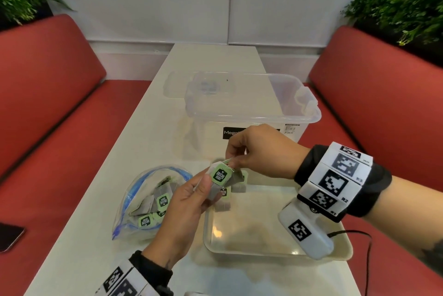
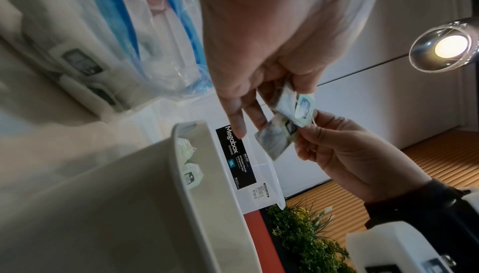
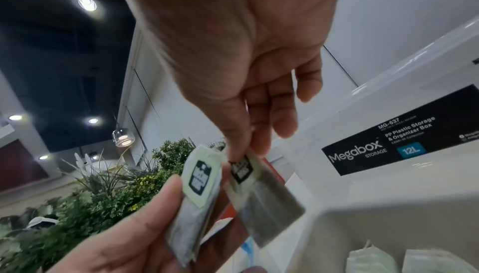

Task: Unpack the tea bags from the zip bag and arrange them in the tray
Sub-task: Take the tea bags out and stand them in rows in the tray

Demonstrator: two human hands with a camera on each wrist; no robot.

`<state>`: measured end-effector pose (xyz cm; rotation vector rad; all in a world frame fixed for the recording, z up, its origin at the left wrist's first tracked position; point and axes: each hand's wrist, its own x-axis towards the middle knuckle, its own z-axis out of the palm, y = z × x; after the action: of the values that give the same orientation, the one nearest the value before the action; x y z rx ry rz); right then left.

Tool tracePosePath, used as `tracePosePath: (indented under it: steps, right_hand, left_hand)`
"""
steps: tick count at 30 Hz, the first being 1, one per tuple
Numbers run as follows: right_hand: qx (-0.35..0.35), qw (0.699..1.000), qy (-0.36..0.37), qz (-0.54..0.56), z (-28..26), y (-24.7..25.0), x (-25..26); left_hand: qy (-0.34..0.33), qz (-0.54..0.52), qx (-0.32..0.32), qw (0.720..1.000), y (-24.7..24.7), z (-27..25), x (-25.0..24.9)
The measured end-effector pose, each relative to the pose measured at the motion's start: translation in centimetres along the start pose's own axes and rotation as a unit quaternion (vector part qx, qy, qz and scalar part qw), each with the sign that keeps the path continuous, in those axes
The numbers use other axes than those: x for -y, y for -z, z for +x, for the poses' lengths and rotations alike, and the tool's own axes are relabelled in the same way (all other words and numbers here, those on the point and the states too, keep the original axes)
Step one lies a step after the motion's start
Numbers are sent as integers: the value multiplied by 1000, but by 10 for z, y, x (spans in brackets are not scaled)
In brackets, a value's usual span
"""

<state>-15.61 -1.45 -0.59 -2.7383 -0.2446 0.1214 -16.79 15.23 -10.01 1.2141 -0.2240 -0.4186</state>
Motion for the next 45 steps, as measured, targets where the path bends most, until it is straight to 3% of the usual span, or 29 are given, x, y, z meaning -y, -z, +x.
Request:
tracePosePath:
  steps: [13, 23, 34, 45]
  right_hand:
    - [29, 1000, -8, 4, 7, -8, -5]
    - [45, 980, -91, -169, 24, -45, -49]
    - [110, 956, -122, -243, 46, -79, -61]
    - [90, 942, -122, -298, 47, -89, -65]
  left_hand:
    - [7, 9, -16, 1000, 7, -2, 2]
    - [10, -2, -92, 996, 27, -10, 16]
    - [27, -3, -86, 996, 33, -11, 17]
    - [27, 2, -89, 996, 33, -10, 17]
